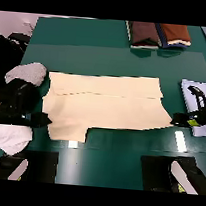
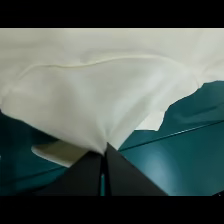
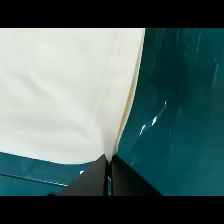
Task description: Fold the shirts.
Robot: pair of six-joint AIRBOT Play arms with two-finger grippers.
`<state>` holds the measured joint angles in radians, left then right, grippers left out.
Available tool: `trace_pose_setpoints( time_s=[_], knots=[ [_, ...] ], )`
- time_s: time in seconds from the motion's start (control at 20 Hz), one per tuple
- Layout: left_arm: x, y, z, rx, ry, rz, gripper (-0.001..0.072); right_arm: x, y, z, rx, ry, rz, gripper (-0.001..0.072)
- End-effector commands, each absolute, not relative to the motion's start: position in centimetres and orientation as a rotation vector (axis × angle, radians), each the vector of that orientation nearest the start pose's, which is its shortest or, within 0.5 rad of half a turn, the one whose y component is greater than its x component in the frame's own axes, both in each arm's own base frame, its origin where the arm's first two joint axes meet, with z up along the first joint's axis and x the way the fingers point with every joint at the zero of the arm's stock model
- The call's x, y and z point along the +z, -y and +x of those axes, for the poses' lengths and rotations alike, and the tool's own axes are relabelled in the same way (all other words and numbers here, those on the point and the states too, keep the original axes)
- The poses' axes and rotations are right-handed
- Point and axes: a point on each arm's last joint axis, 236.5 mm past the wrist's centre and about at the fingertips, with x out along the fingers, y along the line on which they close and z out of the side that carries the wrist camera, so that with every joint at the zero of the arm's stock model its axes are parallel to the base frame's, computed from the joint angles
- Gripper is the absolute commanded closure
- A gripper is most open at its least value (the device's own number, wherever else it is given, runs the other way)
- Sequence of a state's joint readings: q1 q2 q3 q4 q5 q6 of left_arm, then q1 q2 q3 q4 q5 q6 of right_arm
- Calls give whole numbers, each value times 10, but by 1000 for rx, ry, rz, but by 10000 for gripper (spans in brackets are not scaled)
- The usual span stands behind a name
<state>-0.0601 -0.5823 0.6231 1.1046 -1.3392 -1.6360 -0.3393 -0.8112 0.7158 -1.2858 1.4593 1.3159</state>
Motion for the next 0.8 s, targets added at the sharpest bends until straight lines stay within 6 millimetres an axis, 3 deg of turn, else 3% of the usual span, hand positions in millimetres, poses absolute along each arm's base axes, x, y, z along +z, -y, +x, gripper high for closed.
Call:
trace_pose_setpoints(
  time_s=[0.0, 0.25, 0.4, 0.55, 0.75],
  knots=[
    [52, 110, 235, -323, -1187, -353, 686, 6, 6, 234, 113, -1409, 291, 700],
    [43, 92, 329, -257, -1146, -294, 685, 27, -2, 317, 170, -1368, 225, 700],
    [47, 76, 385, -217, -1105, -305, 685, 28, -2, 364, 165, -1362, 236, 700],
    [45, 71, 428, -218, -1069, -289, 684, 21, 0, 400, 159, -1368, 249, 700],
    [20, 78, 470, -223, -1041, -342, 684, 5, 4, 427, 160, -1403, 263, 699]
  ],
)
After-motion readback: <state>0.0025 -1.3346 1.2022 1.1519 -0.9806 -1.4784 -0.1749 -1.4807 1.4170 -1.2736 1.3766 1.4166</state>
